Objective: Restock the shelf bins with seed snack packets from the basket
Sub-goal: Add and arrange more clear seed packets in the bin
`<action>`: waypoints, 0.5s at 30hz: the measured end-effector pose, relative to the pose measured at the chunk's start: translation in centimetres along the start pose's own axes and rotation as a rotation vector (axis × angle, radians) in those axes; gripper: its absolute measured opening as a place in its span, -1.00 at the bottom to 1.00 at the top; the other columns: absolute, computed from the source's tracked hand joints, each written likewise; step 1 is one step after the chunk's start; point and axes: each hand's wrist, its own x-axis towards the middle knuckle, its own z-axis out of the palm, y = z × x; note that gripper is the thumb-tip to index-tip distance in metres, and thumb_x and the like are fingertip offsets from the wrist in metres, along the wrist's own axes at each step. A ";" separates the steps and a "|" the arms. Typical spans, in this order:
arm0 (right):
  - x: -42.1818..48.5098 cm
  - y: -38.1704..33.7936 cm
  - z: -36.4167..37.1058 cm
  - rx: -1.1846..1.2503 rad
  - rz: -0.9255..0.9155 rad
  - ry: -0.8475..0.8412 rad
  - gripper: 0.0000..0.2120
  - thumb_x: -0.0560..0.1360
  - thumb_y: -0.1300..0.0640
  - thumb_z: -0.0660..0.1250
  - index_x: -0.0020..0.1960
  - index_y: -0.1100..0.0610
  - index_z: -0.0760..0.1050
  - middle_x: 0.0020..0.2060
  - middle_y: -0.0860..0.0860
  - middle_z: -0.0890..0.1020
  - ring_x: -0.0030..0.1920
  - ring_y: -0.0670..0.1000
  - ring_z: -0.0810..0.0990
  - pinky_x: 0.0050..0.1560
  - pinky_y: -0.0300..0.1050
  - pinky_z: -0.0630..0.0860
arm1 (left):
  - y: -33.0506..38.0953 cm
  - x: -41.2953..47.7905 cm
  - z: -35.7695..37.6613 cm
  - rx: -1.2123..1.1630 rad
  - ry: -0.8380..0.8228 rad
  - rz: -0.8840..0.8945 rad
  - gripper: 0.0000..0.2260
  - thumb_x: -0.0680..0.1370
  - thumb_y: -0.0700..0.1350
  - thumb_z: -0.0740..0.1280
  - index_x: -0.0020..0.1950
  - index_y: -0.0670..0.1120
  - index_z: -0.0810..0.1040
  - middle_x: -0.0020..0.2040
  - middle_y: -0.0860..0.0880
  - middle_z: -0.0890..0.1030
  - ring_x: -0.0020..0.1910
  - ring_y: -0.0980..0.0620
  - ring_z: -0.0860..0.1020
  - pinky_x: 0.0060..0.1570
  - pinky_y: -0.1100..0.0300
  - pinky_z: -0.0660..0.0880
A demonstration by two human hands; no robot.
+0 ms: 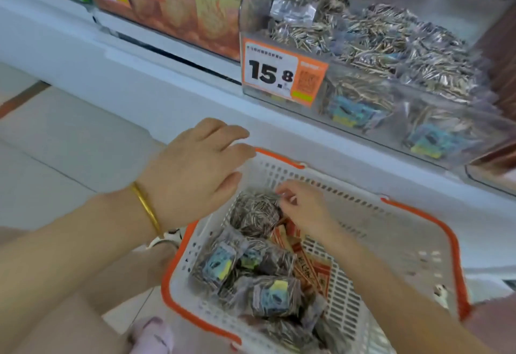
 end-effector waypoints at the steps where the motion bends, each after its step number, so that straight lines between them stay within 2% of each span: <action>1: 0.9 1.2 2.2 -0.077 -0.013 -0.065 -0.73 0.54 0.21 0.26 0.22 0.07 0.47 0.10 0.08 0.59 0.04 0.06 0.56 0.12 0.01 0.50 | 0.0 -0.8 0.6 -0.011 -0.072 -0.026 -0.64 0.46 -0.03 0.14 0.11 -0.13 0.58 0.14 -0.16 0.58 0.03 -0.24 0.53 -0.09 -0.12 0.56; 4: 3.4 3.1 7.1 -0.280 -0.153 -0.184 -0.34 0.46 0.29 0.33 0.48 0.01 0.18 0.39 0.07 0.35 0.35 0.13 0.36 0.30 0.02 0.39 | -0.1 -1.6 1.3 -0.024 -0.155 -0.075 -0.61 0.44 0.03 0.10 0.07 -0.10 0.61 0.07 -0.12 0.61 -0.02 -0.21 0.56 -0.15 -0.08 0.59; 7: 5.6 3.4 9.4 -0.566 -0.301 -0.322 -0.12 0.41 0.34 0.36 0.53 -0.04 -0.04 0.50 0.10 0.08 0.46 0.21 0.15 0.37 0.15 0.31 | -0.4 -0.1 1.3 -0.052 -0.223 -0.113 -0.54 0.44 0.06 0.03 0.07 -0.13 0.61 0.05 -0.14 0.61 0.01 -0.22 0.54 -0.08 -0.09 0.57; 11: 7.2 3.3 10.3 -0.806 -0.407 -0.512 -0.04 0.40 0.27 0.42 0.54 -0.08 -0.15 0.53 0.12 -0.09 0.48 0.24 0.06 0.36 0.21 0.28 | -0.2 2.0 1.4 -0.030 -0.244 -0.088 -0.42 0.40 0.10 -0.10 0.08 -0.14 0.58 0.08 -0.13 0.56 0.09 -0.19 0.47 -0.04 -0.10 0.52; 15: 7.2 2.9 10.7 -0.887 -0.432 -0.509 -0.11 0.46 0.21 0.37 0.55 -0.05 -0.16 0.53 0.13 -0.12 0.45 0.26 0.13 0.32 0.16 0.29 | -0.4 2.8 1.2 0.005 -0.291 -0.069 -0.25 0.30 0.15 -0.30 0.26 -0.04 0.45 0.24 -0.04 0.44 0.24 -0.07 0.34 0.15 -0.02 0.43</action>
